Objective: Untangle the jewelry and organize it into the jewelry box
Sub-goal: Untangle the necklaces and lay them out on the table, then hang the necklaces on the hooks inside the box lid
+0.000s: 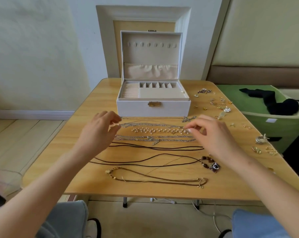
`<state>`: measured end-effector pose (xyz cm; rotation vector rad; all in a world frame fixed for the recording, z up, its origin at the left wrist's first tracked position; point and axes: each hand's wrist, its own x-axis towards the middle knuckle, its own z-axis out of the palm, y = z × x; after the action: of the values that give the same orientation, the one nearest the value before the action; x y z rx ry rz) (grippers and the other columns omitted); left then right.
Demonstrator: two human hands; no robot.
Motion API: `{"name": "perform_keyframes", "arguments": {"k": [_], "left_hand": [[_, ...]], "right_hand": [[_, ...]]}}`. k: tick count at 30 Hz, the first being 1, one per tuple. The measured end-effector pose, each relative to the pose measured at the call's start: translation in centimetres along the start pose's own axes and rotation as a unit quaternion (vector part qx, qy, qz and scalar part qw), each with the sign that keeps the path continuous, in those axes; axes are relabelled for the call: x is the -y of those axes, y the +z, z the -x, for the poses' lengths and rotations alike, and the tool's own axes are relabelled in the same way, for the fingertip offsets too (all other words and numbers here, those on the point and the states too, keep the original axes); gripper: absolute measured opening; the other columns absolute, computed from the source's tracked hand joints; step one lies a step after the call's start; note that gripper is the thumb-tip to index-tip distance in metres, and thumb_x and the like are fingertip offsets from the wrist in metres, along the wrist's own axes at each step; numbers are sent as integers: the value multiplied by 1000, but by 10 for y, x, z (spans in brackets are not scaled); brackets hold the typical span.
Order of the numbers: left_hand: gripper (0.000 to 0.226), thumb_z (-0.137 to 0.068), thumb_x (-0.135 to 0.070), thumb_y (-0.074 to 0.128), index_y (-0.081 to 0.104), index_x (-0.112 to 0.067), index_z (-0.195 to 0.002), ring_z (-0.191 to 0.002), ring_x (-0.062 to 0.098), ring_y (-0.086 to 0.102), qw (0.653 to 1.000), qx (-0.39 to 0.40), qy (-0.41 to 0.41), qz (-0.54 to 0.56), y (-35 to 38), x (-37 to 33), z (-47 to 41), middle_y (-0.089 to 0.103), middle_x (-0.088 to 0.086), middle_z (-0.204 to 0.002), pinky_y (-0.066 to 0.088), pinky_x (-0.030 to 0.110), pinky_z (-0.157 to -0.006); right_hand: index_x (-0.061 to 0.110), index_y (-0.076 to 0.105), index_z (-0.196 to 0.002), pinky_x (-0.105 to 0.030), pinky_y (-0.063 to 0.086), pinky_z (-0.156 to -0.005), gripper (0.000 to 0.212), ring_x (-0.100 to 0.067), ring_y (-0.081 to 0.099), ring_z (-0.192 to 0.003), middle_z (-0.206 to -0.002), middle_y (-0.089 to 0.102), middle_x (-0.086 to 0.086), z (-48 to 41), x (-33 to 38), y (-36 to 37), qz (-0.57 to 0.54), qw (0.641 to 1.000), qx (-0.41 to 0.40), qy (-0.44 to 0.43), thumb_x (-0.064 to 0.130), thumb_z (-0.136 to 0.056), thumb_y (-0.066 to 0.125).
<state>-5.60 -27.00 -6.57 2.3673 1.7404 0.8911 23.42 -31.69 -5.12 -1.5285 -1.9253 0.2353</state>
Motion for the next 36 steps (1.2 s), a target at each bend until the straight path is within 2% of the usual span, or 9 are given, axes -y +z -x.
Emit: {"name": "perform_keyframes", "arguments": {"k": [5, 10, 13, 16, 19, 23, 29, 32, 36], "left_hand": [[30, -91, -20, 58, 56, -15, -120, -109, 25, 46, 991, 39, -85, -92, 17, 24, -48, 55, 9, -118, 42, 36, -88], [25, -93, -35, 53, 61, -12, -95, -80, 24, 57, 992, 1, -98, -78, 24, 21, -62, 62, 6, -95, 42, 31, -61], [29, -92, -46, 50, 58, -18, -90, -76, 23, 57, 983, -24, -106, -151, 21, 15, -58, 64, 1, -85, 41, 29, -59], [21, -92, -38, 55, 55, -17, -93, -74, 20, 55, 984, -66, -61, -151, 17, 9, -57, 58, -2, -85, 36, 26, -55], [22, -81, -17, 71, 60, -11, -98, -86, 24, 53, 984, -116, 93, -93, 20, 6, -60, 56, 6, -96, 38, 25, -58], [43, -75, -8, 75, 59, -9, -114, -103, 32, 50, 987, -92, 130, -35, 37, 8, -72, 55, 13, -112, 38, 36, -82], [24, -85, -1, 62, 68, -13, -105, -101, 26, 50, 994, -72, 58, 51, 39, -1, -98, 60, 6, -105, 31, 32, -84], [24, -81, 7, 64, 71, -8, -98, -93, 26, 57, 993, -53, 37, 96, 35, -5, -104, 63, 8, -98, 47, 38, -85], [25, -80, 13, 62, 71, -3, -96, -90, 24, 57, 990, -52, 6, 134, 35, -9, -103, 61, 10, -97, 45, 23, -77]], "right_hand": [[19, 67, -108, -24, 43, -88, 19, -7, 51, -91, -105, 61, 6, -55, -18, 22, 94, 995, 21, 22, 16, -92, 57], [19, 69, -103, -29, 48, -86, 16, -14, 59, -94, -102, 66, 1, -84, -18, 48, 142, 988, 57, 26, 24, -91, 60], [25, 69, -94, -32, 53, -76, 11, -12, 64, -83, -92, 70, 8, -90, -14, 50, 186, 981, 44, 26, 32, -89, 62], [25, 70, -91, -27, 48, -72, 11, -13, 63, -81, -89, 69, 8, -90, -15, 37, 235, 971, 17, 36, 33, -88, 63], [26, 69, -88, -25, 41, -62, 19, -11, 56, -70, -79, 64, 8, -84, -23, 26, 279, 957, 7, 85, 44, -84, 64], [25, 67, -92, -22, 34, -58, 22, -13, 53, -79, -93, 64, 7, -80, -31, 28, 212, 966, 21, 144, 43, -80, 68], [23, 61, -90, -32, 46, -81, 21, -15, 56, -94, -102, 60, 4, -89, -33, 26, 90, 973, 82, 198, 28, -76, 76], [23, 62, -84, -30, 41, -76, 22, -16, 55, -95, -101, 55, 3, -86, -34, 29, 74, 980, 40, 180, 28, -71, 79], [21, 62, -79, -27, 38, -75, 23, -15, 47, -98, -104, 49, 4, -79, -35, 32, 76, 985, -30, 152, 27, -68, 81]]}}
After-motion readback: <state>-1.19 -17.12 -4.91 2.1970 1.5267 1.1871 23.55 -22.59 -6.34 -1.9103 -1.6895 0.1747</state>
